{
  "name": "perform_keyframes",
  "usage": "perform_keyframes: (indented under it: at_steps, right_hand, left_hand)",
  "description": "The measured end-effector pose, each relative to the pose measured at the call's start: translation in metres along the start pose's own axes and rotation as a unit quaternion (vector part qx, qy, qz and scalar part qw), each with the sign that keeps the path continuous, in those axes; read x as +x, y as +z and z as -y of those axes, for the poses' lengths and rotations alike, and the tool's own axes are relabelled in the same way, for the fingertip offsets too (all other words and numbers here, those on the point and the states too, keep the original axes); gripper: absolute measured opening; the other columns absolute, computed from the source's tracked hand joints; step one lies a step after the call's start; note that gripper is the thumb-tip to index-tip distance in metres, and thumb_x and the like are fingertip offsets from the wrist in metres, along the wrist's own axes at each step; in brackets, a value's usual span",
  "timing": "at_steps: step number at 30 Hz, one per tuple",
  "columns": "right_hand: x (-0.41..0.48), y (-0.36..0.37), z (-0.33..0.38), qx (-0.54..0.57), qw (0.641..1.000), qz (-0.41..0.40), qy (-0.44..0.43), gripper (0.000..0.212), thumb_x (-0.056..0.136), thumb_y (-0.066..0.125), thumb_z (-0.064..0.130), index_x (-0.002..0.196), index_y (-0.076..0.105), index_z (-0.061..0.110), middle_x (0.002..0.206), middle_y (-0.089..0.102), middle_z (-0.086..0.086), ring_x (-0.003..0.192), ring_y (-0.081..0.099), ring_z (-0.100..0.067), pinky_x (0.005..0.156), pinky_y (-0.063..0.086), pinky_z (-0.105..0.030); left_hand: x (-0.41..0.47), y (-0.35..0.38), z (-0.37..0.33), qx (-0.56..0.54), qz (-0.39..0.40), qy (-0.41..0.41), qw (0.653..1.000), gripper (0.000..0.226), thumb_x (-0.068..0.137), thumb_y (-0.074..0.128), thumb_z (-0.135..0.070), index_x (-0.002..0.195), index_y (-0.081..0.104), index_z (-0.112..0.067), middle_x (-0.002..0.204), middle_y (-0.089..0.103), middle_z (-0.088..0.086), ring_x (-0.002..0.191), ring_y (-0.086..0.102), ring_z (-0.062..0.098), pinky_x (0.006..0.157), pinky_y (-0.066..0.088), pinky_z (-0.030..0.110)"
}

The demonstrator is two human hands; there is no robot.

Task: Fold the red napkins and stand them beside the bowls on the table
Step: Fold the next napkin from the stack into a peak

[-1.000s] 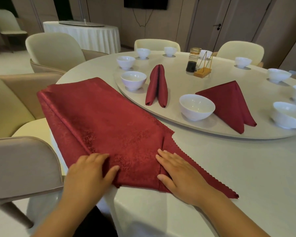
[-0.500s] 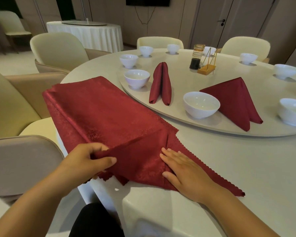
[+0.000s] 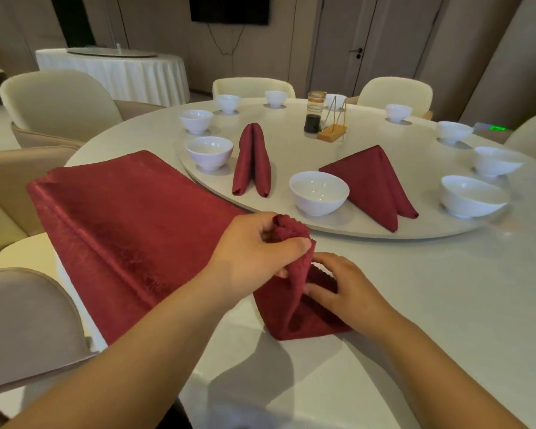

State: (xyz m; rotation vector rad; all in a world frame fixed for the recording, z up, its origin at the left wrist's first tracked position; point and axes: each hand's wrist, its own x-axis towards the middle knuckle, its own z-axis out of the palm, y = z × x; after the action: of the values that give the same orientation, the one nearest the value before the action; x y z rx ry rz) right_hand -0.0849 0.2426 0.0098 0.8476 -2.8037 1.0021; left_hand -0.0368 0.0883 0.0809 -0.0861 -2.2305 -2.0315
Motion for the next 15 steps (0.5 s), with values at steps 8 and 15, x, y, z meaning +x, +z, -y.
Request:
perform_keyframes:
  at_steps: [8,15]
  right_hand:
    - [-0.048,-0.018,-0.054,0.121,0.970,-0.095,0.191,0.024,0.090,0.048,-0.001,0.102,0.058,0.017,0.102,0.058,0.007,0.100,0.052,-0.006,0.070,0.035,0.003]
    - [-0.054,-0.021,-0.056,0.209,0.936,-0.187,0.213,0.028,0.089,0.041,-0.006,0.090,0.064,0.010,0.084,0.063,0.005,0.076,0.057,-0.003,0.065,0.043,-0.005]
  left_hand:
    - [0.022,0.059,0.032,0.043,0.026,0.003,0.999,0.020,0.076,0.069,-0.007,0.063,0.062,-0.020,0.057,0.060,-0.005,0.061,0.056,0.013,0.076,0.052,0.036]
    - [0.022,0.104,0.059,0.195,0.097,0.039,0.975,0.036,0.079,0.070,-0.016,0.055,0.044,-0.026,0.042,0.044,-0.014,0.041,0.043,-0.006,0.047,0.030,0.009]
